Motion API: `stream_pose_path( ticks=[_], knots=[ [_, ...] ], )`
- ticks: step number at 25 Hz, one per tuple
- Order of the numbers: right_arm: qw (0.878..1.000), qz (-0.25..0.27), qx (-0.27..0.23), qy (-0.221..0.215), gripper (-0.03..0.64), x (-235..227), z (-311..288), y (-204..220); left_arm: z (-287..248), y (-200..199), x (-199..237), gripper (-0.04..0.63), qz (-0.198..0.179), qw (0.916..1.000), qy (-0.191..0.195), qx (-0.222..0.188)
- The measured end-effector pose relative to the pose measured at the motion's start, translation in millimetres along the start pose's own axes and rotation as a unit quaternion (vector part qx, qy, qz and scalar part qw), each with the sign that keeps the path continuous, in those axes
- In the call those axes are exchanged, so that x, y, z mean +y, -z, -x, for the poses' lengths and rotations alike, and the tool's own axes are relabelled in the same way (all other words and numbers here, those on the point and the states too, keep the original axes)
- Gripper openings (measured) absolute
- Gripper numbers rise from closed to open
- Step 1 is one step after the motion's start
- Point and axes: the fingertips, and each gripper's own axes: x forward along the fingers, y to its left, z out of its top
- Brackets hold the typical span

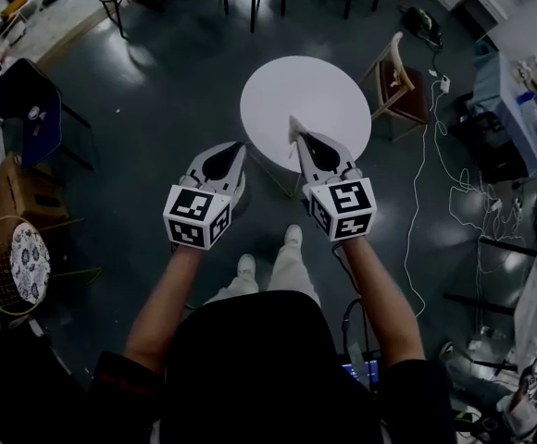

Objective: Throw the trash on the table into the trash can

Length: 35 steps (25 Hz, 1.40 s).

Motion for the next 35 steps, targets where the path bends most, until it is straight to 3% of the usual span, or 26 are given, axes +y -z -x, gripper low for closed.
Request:
stream_pose_path(
  ticks=[9, 19, 22, 35],
  knots=[
    [0.997, 0.012, -0.001, -0.070, 0.021, 31, -26, -5, 23, 9, 23, 0.015, 0.018, 0.9976, -0.067, 0.001],
    [0.989, 0.027, 0.000, -0.145, 0.021, 33, -52, -11, 17, 5, 33, 0.015, 0.040, 0.9909, -0.128, -0.012],
    [0.986, 0.032, 0.000, -0.166, 0.021, 32, -58, -13, 15, 5, 31, 0.015, 0.032, 0.9888, -0.146, -0.008],
    [0.967, 0.031, 0.012, -0.254, 0.021, 9, -86, 0, -19, 14, 29, 0.015, 0.055, 0.9714, -0.231, -0.007]
  ],
)
